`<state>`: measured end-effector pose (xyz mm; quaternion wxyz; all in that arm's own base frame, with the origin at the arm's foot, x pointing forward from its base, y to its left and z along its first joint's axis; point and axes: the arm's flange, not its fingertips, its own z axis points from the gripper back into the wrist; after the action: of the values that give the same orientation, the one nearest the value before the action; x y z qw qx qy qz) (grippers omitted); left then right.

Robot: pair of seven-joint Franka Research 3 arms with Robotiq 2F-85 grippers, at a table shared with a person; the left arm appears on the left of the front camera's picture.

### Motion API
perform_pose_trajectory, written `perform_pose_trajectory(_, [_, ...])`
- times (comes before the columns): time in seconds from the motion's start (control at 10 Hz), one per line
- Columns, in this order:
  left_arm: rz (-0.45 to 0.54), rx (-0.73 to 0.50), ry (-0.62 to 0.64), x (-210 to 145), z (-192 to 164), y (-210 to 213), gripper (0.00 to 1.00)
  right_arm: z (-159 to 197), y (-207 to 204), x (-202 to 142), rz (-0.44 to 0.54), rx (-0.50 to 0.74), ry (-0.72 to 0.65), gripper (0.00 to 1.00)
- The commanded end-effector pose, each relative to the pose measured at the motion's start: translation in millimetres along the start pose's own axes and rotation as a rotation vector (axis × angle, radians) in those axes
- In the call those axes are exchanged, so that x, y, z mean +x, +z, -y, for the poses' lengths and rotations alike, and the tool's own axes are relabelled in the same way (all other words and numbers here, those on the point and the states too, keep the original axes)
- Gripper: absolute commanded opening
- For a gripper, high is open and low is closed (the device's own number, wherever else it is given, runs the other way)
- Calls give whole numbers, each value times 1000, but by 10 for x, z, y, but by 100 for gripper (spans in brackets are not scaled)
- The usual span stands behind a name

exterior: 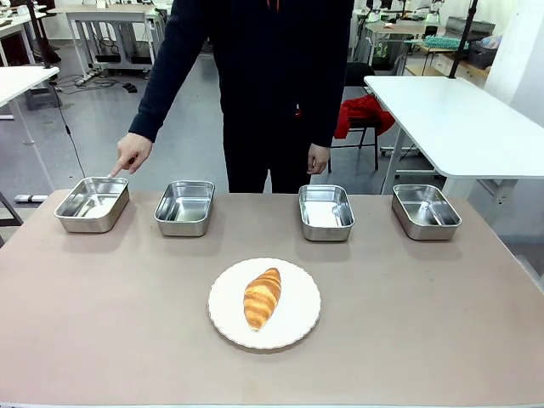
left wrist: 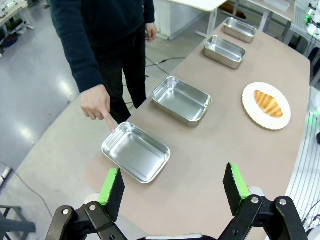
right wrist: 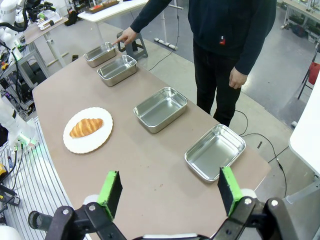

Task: Place the bread in the container.
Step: Place the Butter Roll into the Airtight Container indicated by the human.

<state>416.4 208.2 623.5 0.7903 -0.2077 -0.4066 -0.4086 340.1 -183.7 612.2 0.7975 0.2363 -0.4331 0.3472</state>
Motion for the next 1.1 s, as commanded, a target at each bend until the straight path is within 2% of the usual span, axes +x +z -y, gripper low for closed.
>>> perform_pose_trajectory(0.0, [7, 0, -14, 6, 7, 11, 100, 4, 1, 23, 21, 4, 12, 100])
perform_pose_trajectory(1.0, [7, 0, -14, 6, 7, 11, 100, 4, 1, 23, 21, 4, 12, 100])
